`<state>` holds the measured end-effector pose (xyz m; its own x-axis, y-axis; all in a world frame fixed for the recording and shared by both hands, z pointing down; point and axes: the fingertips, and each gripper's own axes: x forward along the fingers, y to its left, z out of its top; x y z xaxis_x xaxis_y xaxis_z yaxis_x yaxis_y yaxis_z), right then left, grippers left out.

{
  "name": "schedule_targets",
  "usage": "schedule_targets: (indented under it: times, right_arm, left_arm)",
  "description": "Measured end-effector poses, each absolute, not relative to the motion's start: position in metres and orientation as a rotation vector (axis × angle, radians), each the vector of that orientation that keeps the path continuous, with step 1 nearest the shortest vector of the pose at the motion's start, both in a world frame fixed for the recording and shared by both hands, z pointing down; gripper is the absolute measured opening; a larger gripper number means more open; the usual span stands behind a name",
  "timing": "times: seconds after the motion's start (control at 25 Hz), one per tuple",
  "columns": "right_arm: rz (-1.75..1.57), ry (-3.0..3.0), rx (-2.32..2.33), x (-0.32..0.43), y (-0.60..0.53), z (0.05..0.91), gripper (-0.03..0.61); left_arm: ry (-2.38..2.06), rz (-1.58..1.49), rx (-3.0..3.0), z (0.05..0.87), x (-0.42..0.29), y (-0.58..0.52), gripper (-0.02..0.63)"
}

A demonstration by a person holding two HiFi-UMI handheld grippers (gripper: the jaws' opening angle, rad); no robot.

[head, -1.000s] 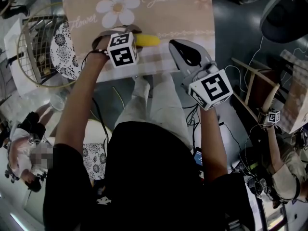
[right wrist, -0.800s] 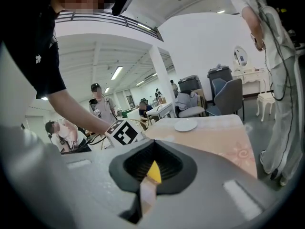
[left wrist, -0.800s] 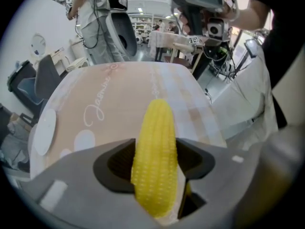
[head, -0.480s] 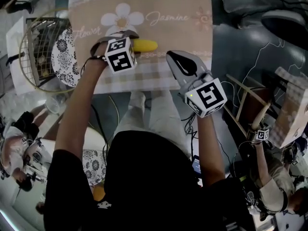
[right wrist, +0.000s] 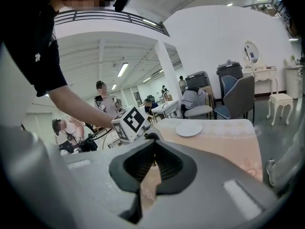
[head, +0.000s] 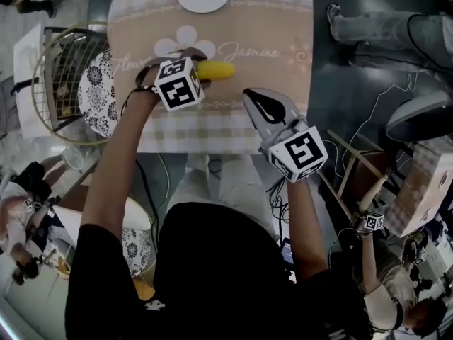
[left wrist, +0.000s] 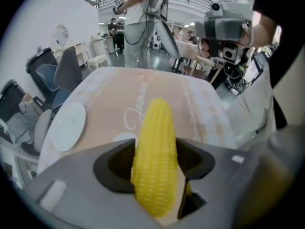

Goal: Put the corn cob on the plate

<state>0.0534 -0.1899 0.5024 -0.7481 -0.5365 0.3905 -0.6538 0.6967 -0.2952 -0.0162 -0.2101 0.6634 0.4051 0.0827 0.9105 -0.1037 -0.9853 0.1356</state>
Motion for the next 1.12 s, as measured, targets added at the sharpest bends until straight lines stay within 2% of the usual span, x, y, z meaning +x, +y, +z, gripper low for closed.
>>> schedule_targets:
  times: [0.64,0.88,1.12]
  right_arm:
    - [0.594,-2.61,0.854,0.075,-0.219,0.518,0.002]
    - [0.786,-2.637,1.009,0.067,-0.24,0.546,0.001]
    - [0.647,-2.599,0.874,0.061,-0.245,0.557,0.002]
  left_arm:
    - [-0.324,1.525,2.508,0.65,-0.01,-0.338,0.27]
    - [-0.631,1.628,2.577,0.635,-0.025,-0.426,0.27]
    - [-0.595,1.663,2.507,0.652,-0.04,-0.453,0.27]
